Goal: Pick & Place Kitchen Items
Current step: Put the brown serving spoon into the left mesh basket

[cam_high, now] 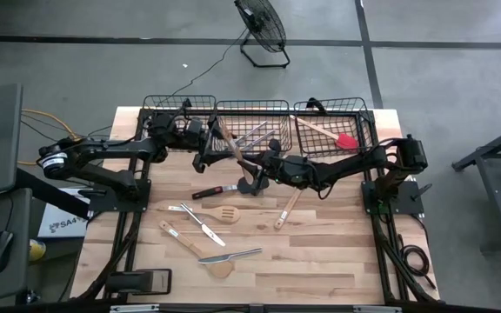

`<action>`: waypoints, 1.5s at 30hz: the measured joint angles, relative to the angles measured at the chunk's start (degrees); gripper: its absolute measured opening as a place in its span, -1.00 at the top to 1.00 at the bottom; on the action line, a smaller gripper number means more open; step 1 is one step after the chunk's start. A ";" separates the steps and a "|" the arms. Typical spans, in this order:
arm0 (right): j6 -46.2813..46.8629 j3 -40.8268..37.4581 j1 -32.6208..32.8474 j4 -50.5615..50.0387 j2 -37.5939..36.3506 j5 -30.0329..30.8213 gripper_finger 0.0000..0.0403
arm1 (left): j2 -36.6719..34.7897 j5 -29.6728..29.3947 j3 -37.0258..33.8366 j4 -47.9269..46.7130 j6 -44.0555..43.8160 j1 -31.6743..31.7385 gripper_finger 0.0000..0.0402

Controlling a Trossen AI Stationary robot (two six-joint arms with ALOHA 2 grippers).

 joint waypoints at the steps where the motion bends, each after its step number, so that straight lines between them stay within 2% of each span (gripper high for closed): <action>1: 0.14 0.00 0.00 -0.18 0.00 -0.02 0.66 | 0.00 -0.02 0.00 -0.06 -0.08 0.00 -0.34; 15: 0.79 0.00 0.02 -1.52 0.00 -0.25 0.66 | 0.00 -0.79 0.00 -0.57 -0.39 0.04 0.51; 24: 0.79 0.00 0.12 -1.86 0.00 -0.18 0.63 | 0.00 -1.59 0.00 -0.96 -0.32 0.04 0.53; 30: 2.84 0.00 0.67 -2.67 -0.05 0.66 0.07 | 0.00 -3.01 0.00 -1.05 -0.57 0.04 0.53; 34: 5.92 0.01 1.00 -3.26 -0.48 0.65 -0.12 | -0.05 -4.67 0.00 -1.00 -0.57 0.07 0.53; 39: 7.68 0.00 1.94 -5.49 -2.83 1.21 -0.15 | -1.77 -6.71 0.00 -1.82 -1.05 0.61 0.53; 45: 7.89 0.04 3.80 -14.71 -8.55 7.27 -0.10 | -6.41 -10.28 0.00 -7.53 -1.14 4.14 0.53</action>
